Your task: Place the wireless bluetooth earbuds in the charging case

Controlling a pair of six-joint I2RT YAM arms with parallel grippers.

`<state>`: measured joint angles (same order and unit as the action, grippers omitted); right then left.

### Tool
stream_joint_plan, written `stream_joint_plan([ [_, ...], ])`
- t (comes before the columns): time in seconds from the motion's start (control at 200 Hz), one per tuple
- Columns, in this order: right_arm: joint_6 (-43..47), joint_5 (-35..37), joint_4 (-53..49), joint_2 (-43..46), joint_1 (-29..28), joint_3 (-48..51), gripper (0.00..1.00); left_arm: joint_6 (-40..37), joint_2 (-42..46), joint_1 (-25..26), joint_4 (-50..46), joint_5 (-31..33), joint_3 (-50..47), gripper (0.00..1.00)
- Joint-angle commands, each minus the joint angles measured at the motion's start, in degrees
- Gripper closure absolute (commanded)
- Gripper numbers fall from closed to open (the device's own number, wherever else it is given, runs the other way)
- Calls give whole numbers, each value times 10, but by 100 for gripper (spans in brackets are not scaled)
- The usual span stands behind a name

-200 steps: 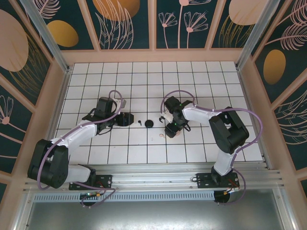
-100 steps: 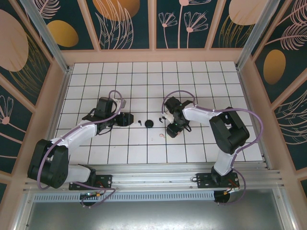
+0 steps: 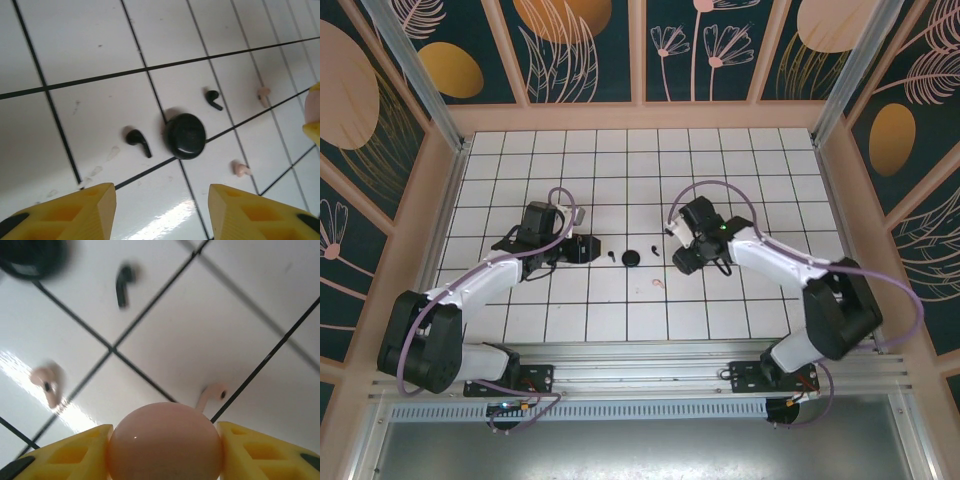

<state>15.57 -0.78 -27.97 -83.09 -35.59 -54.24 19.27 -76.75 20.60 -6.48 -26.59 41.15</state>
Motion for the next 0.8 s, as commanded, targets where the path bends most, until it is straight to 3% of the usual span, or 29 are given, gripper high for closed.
stream_joint_plan([
  [0.0,13,-43,144,60,2,47,52,34,21,10,34,-62,27,49],
  [0.28,105,-187,437,143,1,179,59,41,23,44,71,-125,79,50],
  [0.796,113,-203,541,91,-31,157,58,46,-26,92,110,-153,131,49],
])
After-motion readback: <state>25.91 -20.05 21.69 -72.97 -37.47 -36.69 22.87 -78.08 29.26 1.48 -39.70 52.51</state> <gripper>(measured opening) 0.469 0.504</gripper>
